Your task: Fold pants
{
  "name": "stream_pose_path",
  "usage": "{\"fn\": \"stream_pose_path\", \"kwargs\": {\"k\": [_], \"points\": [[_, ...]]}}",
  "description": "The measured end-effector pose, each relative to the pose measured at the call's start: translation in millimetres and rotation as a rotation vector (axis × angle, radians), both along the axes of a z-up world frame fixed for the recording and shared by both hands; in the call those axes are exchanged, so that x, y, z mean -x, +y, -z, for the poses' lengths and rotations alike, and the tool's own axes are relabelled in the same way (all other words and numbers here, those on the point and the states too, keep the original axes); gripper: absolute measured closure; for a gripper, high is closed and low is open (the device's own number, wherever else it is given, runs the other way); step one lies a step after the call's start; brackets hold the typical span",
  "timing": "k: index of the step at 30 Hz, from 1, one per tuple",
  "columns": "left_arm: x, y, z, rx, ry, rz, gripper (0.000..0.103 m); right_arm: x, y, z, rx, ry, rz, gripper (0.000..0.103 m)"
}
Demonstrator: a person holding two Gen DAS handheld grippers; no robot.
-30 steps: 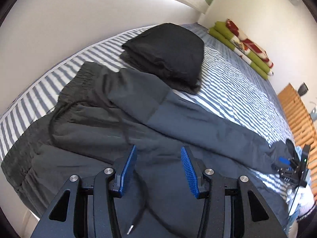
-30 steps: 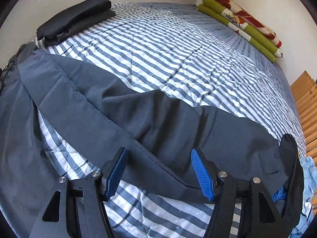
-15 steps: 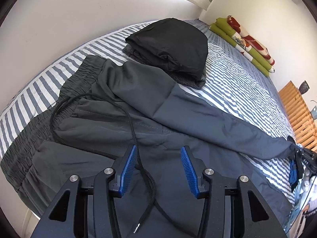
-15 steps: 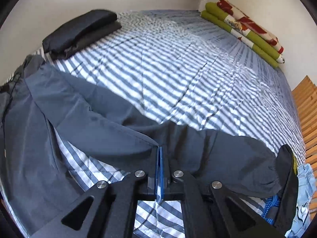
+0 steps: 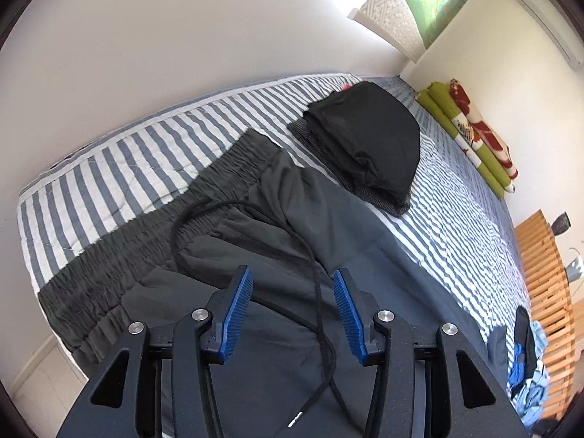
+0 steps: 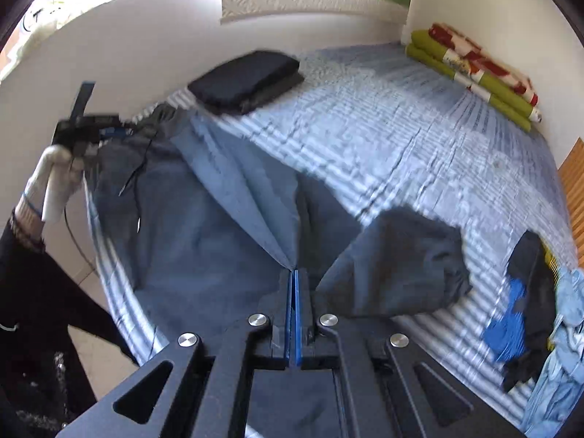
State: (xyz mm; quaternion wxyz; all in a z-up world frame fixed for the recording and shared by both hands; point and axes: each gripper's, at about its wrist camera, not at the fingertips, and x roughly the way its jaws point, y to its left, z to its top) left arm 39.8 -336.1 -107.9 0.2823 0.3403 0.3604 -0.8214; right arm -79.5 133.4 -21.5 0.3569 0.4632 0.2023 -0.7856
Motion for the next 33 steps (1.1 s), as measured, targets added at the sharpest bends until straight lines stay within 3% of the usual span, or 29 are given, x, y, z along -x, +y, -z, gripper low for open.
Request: {"fn": "stream_pose_path", "kwargs": {"k": [2,4,5,10,13,15,18,20,24,30,33], "points": [[-8,-8,-6,0.012,0.008,-0.032,0.053,-20,-9,40,-0.145,-0.078,-0.065,0.101],[-16,-15,-9,0.022,0.013,-0.061,0.053,-32,-20,61,-0.285,-0.038,-0.107,0.099],[-19,-19,-9,0.022,0.012,-0.069,0.053,-32,-26,60,-0.297,-0.030,-0.108,0.098],[-29,-39,2,-0.038,0.021,-0.107,0.053,-1,-82,6,-0.123,0.025,-0.111,0.078],[-33,-45,0,-0.032,0.040,-0.119,0.053,27,-142,-8,-0.041,0.056,-0.136,0.078],[-39,-50,-1,-0.019,0.042,-0.137,0.053,46,-189,-7,0.010,0.031,-0.171,0.078],[-47,-62,2,-0.034,0.045,-0.167,0.053,70,-264,0,0.059,0.037,-0.200,0.077],[-48,-70,10,-0.059,0.046,-0.164,0.053,82,-312,9,0.093,-0.019,-0.212,0.075],[-47,-79,23,-0.059,0.012,-0.145,0.053,103,-396,37,0.054,0.003,-0.238,0.071],[-43,-94,53,-0.169,0.026,-0.099,0.053,130,-478,82,0.060,-0.090,-0.255,0.060],[-38,-94,58,-0.169,0.014,-0.074,0.053,134,-510,101,0.013,-0.090,-0.286,0.057]]}}
